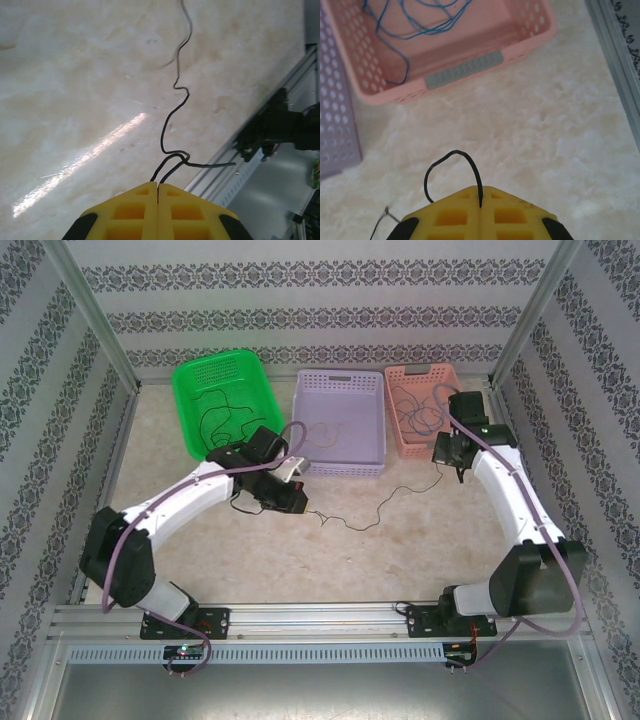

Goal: Untangle the cables

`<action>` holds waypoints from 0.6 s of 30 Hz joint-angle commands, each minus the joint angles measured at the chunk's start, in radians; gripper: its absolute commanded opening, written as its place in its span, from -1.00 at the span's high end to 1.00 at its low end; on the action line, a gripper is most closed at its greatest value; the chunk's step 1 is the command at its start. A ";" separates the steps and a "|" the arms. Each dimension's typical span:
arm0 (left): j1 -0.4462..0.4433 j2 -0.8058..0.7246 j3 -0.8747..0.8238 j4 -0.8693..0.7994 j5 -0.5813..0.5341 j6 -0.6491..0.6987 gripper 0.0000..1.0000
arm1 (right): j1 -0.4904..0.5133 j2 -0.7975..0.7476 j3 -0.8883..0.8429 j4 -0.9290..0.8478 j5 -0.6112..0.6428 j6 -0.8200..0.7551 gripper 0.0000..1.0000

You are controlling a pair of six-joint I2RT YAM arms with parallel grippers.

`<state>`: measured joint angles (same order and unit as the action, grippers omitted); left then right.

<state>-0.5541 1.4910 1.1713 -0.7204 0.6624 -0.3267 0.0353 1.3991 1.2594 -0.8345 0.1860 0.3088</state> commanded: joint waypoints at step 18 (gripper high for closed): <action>0.063 -0.309 0.040 0.411 -0.451 -0.109 1.00 | 0.220 -0.133 -0.089 -0.076 -0.416 0.227 0.34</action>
<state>-0.4953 1.1946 1.2270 -0.4236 0.2893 -0.4690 0.2310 1.3319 1.1671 -0.9089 -0.1570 0.5076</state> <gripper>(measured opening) 0.047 0.292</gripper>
